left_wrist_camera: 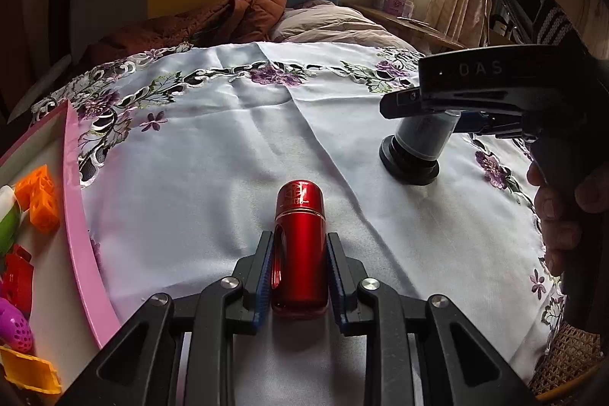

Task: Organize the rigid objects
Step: 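Grasp the black jar by its lid with the right gripper while the left holds the tube, then carry the red tube into the tray and open the left gripper while the right holds the jar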

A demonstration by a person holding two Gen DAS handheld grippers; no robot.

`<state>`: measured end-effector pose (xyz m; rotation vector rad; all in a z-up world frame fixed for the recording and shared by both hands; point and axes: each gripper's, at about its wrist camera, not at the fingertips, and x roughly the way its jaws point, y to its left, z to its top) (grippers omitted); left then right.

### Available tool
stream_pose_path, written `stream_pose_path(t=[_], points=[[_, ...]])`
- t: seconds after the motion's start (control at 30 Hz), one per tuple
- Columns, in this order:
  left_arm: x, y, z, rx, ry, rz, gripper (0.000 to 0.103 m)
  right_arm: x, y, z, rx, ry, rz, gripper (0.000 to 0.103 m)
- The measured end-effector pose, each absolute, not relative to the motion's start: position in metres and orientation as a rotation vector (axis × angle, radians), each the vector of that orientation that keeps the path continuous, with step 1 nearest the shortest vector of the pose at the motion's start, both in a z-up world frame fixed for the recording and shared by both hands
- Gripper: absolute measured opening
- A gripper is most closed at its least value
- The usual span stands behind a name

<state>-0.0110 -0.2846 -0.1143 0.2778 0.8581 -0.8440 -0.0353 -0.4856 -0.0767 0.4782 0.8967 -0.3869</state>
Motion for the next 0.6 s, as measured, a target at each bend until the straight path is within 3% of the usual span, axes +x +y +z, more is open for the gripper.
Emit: stream_pose_path(t=[0.13,0.37,0.43,0.47,0.6], points=[[-0.012,-0.285,-0.114,0.283,0.856,-0.841,0.025,-0.033,-0.481,-0.076,0.448,0.905,-0.385,0.071],[-0.012,-0.285,-0.115,0.282,0.857,-0.838,0.025,-0.036,-0.476,-0.078,0.379,0.940,-0.443,0.071],[-0.012,-0.285,-0.114,0.283,0.857,-0.837,0.025,-0.035,-0.473,-0.079,0.349,0.949,-0.453,0.059],[-0.012,-0.286,-0.114,0.284,0.858,-0.837,0.025,-0.034,-0.472,-0.082,0.331,0.964,-0.470,0.045],[-0.009,-0.286,-0.112,0.274,0.875,-0.831,0.025,-0.034,-0.470,-0.087,0.302,0.974,-0.495,0.044]])
